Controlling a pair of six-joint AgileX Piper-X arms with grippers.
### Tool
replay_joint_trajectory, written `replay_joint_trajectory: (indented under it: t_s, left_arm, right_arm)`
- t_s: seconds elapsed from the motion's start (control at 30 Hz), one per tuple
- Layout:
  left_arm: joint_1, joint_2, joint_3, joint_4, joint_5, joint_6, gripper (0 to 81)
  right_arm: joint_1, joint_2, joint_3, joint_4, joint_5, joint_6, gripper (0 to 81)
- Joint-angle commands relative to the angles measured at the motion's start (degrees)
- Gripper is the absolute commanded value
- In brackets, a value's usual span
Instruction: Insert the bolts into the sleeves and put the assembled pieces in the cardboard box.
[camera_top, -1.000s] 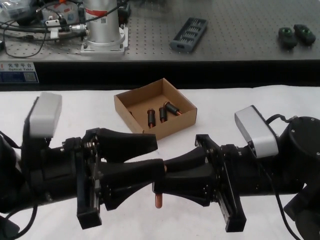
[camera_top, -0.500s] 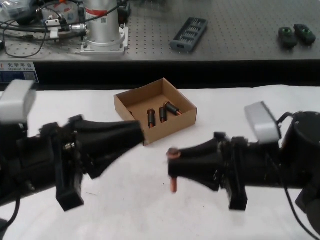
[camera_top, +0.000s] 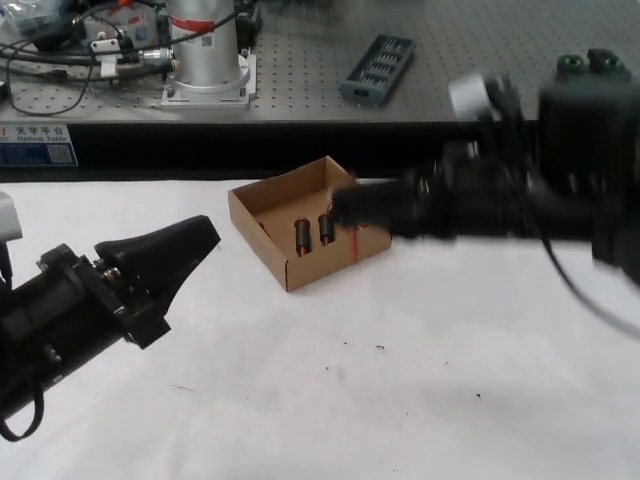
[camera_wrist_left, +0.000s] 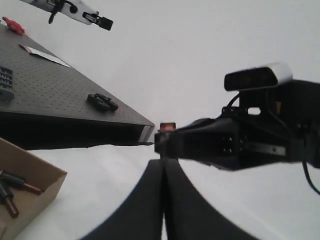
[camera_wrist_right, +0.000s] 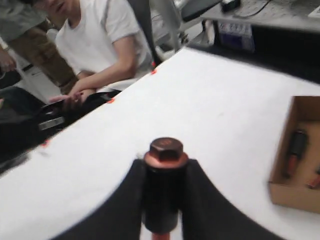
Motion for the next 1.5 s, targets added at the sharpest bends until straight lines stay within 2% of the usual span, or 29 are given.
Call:
replay_joint_trajectory:
  t_s: [0.0, 0.13, 0.37, 0.47, 0.67, 0.83, 0.97, 1.13, 1.47]
  left_arm:
    - [0.19, 0.21, 0.03, 0.09, -4.27, 0.75, 0.0]
    - [0.19, 0.21, 0.03, 4.54, -8.21, 2.01, 0.0]
    - [0.19, 0.07, -0.81, 18.11, -21.01, 2.14, 0.0]
    - [0.19, -0.26, -4.05, 29.28, -21.13, 2.57, 0.7]
    - [-0.03, -0.25, -10.87, 48.84, -21.13, 10.44, 0.7]
    - [-0.03, -0.25, -11.26, 50.04, -21.13, 11.49, 0.7]
    - [-0.03, -0.25, -11.26, 50.04, -21.13, 11.49, 0.7]
    - [-0.03, -0.25, -11.26, 50.04, -21.13, 12.38, 0.7]
    - [-0.03, -0.25, -11.26, 50.04, -21.68, 12.77, 0.7]
  right_arm:
    - [-0.39, -0.92, -13.40, 20.10, 13.16, -7.71, 5.8]
    - [-0.85, 1.60, -22.41, 28.58, 15.80, -8.47, 5.8]
    - [-2.07, 11.37, -37.73, 43.62, 16.26, -10.14, 5.8]
    - [-2.19, 16.78, -43.04, 48.08, 18.73, -10.93, 5.8]
    - [-2.41, 26.27, -51.30, 51.49, 20.11, -11.66, 5.8]
    - [-2.52, 33.41, -57.07, 51.94, 20.26, -11.96, 4.9]
    - [-2.52, 38.42, -61.30, 52.65, 20.47, -12.39, 0.5]
    - [-2.52, 42.90, -65.14, 52.44, 20.47, -14.21, 5.5]
    - [-3.33, 46.39, -67.11, 51.72, 20.47, -13.22, 5.5]
